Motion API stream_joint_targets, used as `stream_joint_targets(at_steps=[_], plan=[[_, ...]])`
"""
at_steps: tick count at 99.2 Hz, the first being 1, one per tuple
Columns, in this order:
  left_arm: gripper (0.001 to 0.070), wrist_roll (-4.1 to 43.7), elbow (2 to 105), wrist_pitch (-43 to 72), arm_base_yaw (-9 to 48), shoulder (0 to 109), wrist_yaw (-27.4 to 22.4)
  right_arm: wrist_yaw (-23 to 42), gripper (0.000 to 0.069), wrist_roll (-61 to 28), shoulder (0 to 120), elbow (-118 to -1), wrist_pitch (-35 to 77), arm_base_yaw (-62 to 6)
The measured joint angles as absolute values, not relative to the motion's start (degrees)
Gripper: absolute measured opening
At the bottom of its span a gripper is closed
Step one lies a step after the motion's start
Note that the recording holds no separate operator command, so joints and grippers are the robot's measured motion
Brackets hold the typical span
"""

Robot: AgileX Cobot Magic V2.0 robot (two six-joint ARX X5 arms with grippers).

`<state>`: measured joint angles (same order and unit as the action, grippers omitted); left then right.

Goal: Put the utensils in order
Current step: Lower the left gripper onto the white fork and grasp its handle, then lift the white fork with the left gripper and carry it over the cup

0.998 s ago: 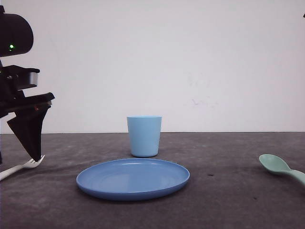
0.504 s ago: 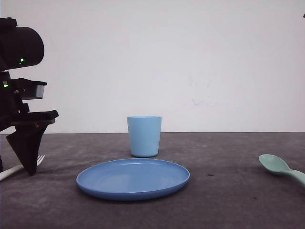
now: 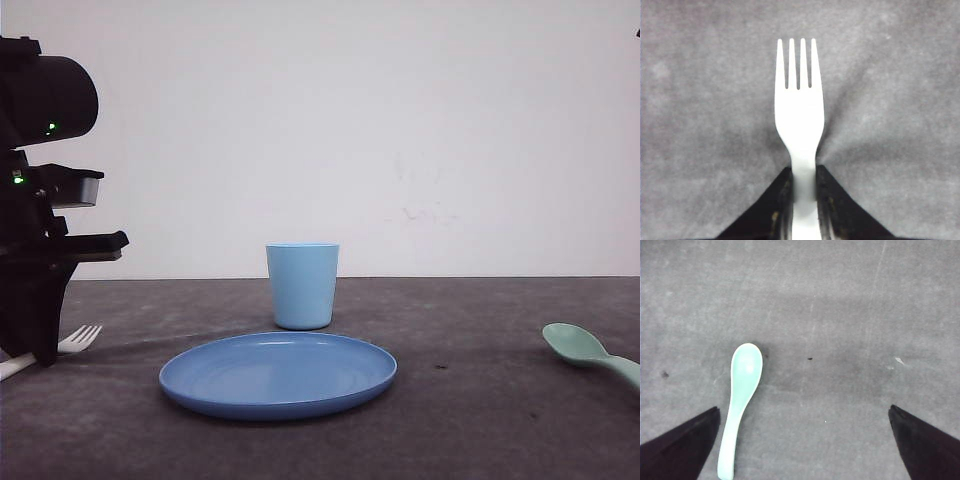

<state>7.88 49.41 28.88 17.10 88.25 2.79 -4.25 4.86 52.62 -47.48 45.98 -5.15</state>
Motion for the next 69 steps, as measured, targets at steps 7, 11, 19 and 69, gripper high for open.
stream_joint_targets(at_steps=[7, 11, 19, 69], plan=[[0.0042, 7.5, 49.4, 28.9, 17.1, 88.2, 2.9, -4.3, 0.068, 4.9, 52.6, -47.5, 46.0, -5.1], [0.0042, 7.5, 49.4, 28.9, 17.1, 88.2, 2.9, -4.3, 0.068, 4.9, 52.6, -47.5, 46.0, -5.1], [0.0042, 7.2, 49.5, 28.9, 17.1, 88.2, 2.9, -4.3, 0.068, 4.9, 52.6, -47.5, 46.0, -5.1], [0.0042, 8.7, 54.8, 20.8, 17.3, 77.0, -12.5, -4.3, 0.068, 4.9, 52.6, -47.5, 46.0, -5.1]])
